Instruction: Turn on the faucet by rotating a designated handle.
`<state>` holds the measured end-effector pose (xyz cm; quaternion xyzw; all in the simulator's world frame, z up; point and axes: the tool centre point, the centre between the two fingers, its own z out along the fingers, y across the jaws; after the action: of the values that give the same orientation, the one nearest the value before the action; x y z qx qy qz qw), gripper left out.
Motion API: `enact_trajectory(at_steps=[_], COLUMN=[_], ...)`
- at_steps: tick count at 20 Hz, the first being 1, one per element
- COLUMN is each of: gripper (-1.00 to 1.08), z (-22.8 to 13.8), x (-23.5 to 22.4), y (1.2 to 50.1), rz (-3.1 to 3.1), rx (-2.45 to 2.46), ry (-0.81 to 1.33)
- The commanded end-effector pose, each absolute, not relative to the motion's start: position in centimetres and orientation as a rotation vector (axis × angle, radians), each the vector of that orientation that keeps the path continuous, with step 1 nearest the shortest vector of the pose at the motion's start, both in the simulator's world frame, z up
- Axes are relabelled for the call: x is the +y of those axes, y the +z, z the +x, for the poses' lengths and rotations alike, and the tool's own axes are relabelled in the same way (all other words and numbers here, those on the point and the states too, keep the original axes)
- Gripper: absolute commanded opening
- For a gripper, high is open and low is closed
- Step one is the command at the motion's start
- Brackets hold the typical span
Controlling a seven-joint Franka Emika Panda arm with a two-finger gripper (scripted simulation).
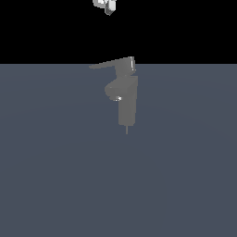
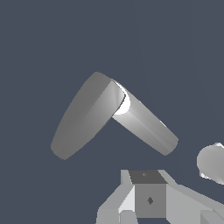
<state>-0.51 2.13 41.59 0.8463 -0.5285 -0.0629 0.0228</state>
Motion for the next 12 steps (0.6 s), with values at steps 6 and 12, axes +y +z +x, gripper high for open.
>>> enact_trajectory(at_steps=[6,12], gripper=[-1.00,-1.00], z=[3.3,6.1], x=[3.3,4.3], y=[38.5,35.6], rz=[2.453,2.308], rx=[-1.847,-2.002], ry=[-0.207,-0.216])
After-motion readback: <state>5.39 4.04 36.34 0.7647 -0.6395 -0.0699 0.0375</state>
